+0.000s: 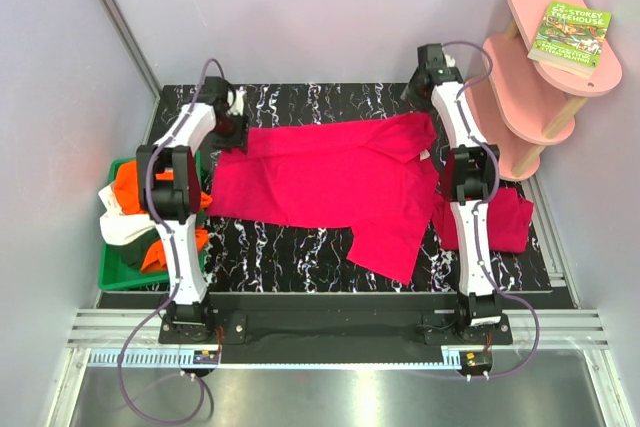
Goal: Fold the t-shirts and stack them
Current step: Fold the flattened tshirt in 1/3 of the way
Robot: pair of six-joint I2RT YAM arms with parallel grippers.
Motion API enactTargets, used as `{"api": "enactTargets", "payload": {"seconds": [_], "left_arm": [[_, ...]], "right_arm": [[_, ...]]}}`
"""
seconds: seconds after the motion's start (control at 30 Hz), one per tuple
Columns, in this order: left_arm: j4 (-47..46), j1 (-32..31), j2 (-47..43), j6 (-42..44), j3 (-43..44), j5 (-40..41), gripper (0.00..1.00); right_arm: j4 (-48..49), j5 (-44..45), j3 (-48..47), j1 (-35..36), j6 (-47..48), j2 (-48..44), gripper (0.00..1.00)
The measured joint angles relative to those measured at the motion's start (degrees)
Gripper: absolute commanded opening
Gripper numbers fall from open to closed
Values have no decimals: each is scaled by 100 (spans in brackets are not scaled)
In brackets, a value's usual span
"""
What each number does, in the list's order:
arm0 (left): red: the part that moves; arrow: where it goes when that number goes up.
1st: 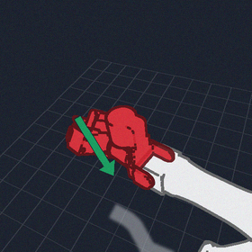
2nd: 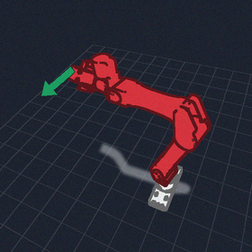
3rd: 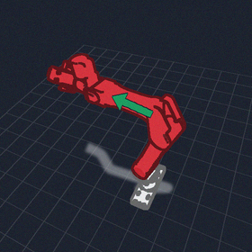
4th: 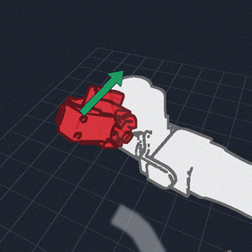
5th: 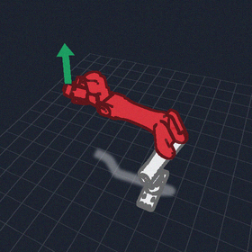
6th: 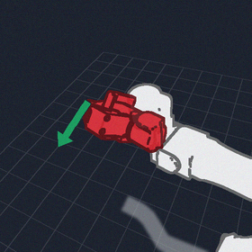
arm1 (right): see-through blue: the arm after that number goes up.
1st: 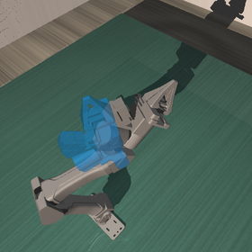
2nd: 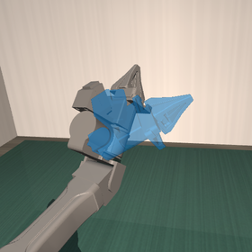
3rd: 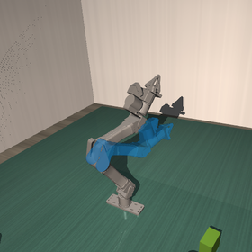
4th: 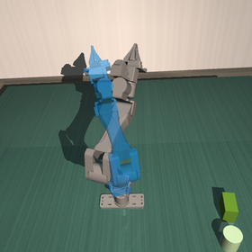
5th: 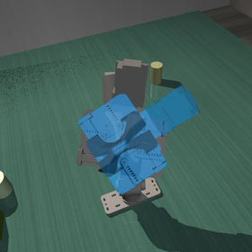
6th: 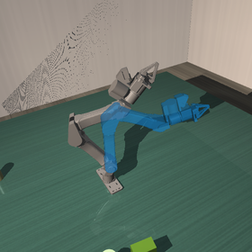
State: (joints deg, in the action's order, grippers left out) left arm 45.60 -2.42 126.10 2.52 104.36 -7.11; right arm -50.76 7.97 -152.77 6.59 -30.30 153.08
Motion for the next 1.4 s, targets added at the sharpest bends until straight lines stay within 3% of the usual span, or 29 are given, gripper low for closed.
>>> {"api": "enactTargets", "payload": {"seconds": [0.1,0.23,0.47,0.67,0.83,1.13,1.4], "left_arm": [[-181,13,-619,-24,-260,-114,54],[-485,15,-1768,31,-927,-251,51],[-533,7,-3108,372,-2741,-197,54],[-387,35,-3624,496,-3733,-63,52],[-424,42,-3475,328,-3534,-87,50],[-564,33,-2188,151,-2955,-116,46],[-466,26,-1663,149,-2872,-17,46]], "right_arm": [[61,17,457,122,11,-721,52],[304,186,1845,487,146,-2181,49],[1250,586,6387,1639,146,-4905,52],[1582,820,8929,1827,-382,-6354,51],[1976,916,9243,2074,-673,-6498,50],[2358,920,8859,2079,-835,-5248,47],[2393,957,8564,2076,-866,-4656,47]]}}
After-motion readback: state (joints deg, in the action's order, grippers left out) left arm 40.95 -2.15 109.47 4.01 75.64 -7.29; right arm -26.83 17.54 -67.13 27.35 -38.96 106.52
